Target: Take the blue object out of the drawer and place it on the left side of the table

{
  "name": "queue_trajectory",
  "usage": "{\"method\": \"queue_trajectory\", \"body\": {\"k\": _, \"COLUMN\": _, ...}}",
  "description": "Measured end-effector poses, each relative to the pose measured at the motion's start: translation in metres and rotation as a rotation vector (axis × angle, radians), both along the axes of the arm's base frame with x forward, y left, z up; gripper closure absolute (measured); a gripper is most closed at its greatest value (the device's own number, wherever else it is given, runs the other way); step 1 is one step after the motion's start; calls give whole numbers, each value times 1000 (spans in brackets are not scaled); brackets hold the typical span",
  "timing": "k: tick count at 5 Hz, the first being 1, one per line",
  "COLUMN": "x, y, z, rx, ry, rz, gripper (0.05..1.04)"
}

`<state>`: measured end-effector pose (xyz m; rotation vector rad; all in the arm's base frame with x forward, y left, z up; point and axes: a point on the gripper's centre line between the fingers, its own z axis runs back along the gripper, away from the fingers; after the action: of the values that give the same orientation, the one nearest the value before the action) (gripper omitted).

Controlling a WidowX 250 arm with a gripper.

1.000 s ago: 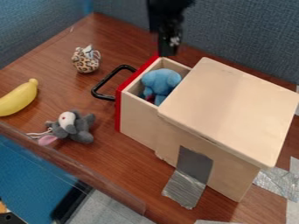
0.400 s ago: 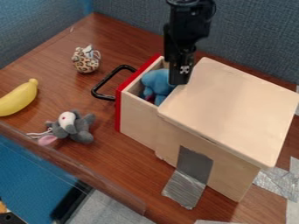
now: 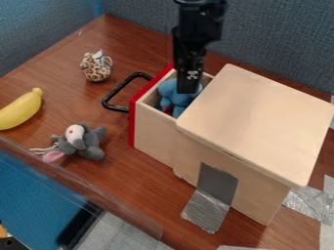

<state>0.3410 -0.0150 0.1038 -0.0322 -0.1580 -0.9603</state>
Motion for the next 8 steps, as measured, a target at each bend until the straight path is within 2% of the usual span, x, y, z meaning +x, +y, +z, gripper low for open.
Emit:
{"method": "queue_trajectory", "body": {"k": 2, "x": -7, "y": 6, "z": -16, "rx": 52, "ry": 8, "rz": -24, "gripper": 83}}
{"method": "queue_trajectory", "body": {"k": 3, "x": -10, "y": 0, "z": -23, "rx": 63, "ry": -10, "rz": -36, "gripper": 83}}
{"method": "queue_trajectory", "body": {"k": 4, "x": -11, "y": -1, "z": -25, "rx": 55, "ry": -22, "rz": -26, "gripper": 133}}
{"method": "queue_trajectory", "body": {"k": 5, "x": -6, "y": 0, "z": -24, "rx": 55, "ry": -31, "rz": -16, "gripper": 406}}
{"method": "queue_trajectory", "body": {"k": 6, "x": -5, "y": 3, "z": -23, "rx": 32, "ry": -37, "rz": -1, "gripper": 678}}
{"method": "queue_trajectory", "body": {"k": 7, "x": -7, "y": 4, "z": -32, "rx": 13, "ry": -1, "rz": 1, "gripper": 838}}
{"method": "queue_trajectory", "body": {"k": 8, "x": -6, "y": 9, "z": -28, "rx": -1, "ry": 12, "rz": 13, "gripper": 912}}
